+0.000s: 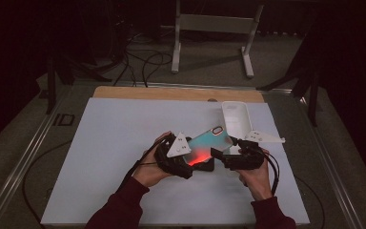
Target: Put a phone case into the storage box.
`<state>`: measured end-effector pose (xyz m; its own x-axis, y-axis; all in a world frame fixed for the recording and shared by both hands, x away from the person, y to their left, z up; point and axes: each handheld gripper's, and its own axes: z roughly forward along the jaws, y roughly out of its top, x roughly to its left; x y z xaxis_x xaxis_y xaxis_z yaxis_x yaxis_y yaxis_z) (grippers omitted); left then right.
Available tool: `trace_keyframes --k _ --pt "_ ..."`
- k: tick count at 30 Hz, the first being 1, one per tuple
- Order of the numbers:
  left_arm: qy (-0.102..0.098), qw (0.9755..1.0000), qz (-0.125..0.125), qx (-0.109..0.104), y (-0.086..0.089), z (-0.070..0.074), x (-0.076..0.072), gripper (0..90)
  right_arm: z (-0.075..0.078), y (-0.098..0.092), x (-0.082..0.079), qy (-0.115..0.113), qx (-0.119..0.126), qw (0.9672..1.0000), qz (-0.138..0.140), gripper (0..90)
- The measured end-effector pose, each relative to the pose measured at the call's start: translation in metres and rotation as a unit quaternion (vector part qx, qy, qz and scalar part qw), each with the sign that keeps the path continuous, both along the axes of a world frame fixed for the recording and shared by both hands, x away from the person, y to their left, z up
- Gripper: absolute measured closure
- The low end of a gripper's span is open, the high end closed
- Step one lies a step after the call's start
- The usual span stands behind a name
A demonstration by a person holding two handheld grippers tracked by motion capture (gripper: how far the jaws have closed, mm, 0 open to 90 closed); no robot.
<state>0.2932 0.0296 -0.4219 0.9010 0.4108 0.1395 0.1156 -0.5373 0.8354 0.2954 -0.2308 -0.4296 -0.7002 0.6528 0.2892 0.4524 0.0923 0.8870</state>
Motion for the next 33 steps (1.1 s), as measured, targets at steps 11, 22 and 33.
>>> trace_keyframes --k 11,22,33 --pt "0.007 0.9999 0.004 0.006 -0.004 -0.007 0.000 16.8 0.000 -0.002 0.004 0.059 0.044 0.9973 -0.006 50.1" --pt "0.012 0.9997 0.013 0.019 -0.008 -0.013 0.002 16.8 -0.001 0.005 0.004 0.073 0.060 0.9953 0.020 70.3" --pt "0.017 0.9991 0.029 0.027 -0.012 -0.021 0.004 18.5 0.000 0.013 0.000 0.067 0.053 0.9962 0.017 82.1"
